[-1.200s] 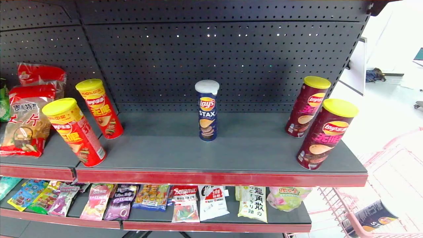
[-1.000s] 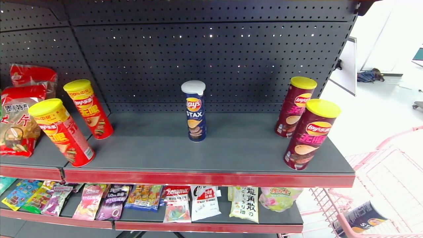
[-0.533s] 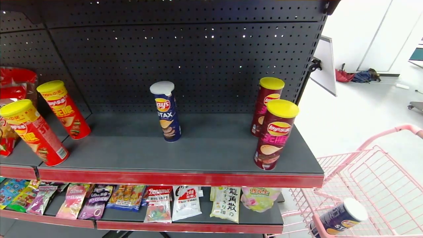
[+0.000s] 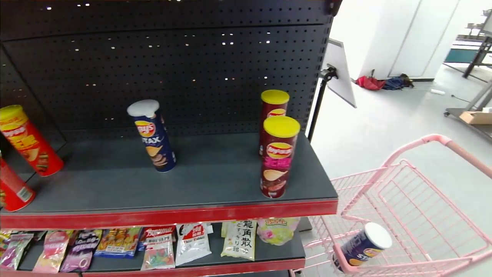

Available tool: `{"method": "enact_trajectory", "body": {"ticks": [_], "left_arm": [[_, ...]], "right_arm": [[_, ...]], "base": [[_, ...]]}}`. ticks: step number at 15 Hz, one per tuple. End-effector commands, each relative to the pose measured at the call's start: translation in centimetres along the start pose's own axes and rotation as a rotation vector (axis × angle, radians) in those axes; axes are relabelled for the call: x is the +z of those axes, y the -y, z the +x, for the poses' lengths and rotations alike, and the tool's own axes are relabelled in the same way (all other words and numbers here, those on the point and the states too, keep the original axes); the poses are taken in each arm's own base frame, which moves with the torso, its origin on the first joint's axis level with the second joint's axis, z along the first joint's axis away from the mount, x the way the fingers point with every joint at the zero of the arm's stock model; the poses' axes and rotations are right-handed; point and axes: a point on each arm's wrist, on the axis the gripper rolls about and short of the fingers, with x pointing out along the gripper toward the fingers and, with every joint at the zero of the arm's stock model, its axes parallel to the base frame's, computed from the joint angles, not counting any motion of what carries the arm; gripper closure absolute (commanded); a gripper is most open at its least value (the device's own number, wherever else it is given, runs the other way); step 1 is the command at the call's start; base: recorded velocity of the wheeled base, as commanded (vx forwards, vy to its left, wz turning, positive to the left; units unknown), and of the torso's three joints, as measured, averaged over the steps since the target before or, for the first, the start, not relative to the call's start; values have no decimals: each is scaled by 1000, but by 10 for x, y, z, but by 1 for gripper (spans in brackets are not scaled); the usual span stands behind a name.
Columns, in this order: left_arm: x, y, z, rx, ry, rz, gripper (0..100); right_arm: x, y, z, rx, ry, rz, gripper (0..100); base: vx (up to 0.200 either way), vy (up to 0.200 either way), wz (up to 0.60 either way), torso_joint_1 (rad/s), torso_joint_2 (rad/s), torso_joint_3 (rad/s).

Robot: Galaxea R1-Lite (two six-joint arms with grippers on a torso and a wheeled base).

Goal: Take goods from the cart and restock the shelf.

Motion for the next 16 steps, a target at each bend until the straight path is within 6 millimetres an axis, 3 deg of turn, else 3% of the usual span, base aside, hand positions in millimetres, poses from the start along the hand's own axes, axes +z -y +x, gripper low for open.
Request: {"method": "enact_trajectory", "body": {"ticks": [1,7,16], "left_arm": [[0,0,0,0,0,0,0],[0,0,0,0,0,0,0],[0,0,0,0,0,0,0]], "right_arm": [[0,0,0,0,-1,0,0],[0,0,0,-1,-1,1,0],[0,0,0,-3,-1,4,0]], "base": [[0,0,-600,17,2,2],[0,0,-600,2,2,3],[0,0,0,-34,71,44]]}}
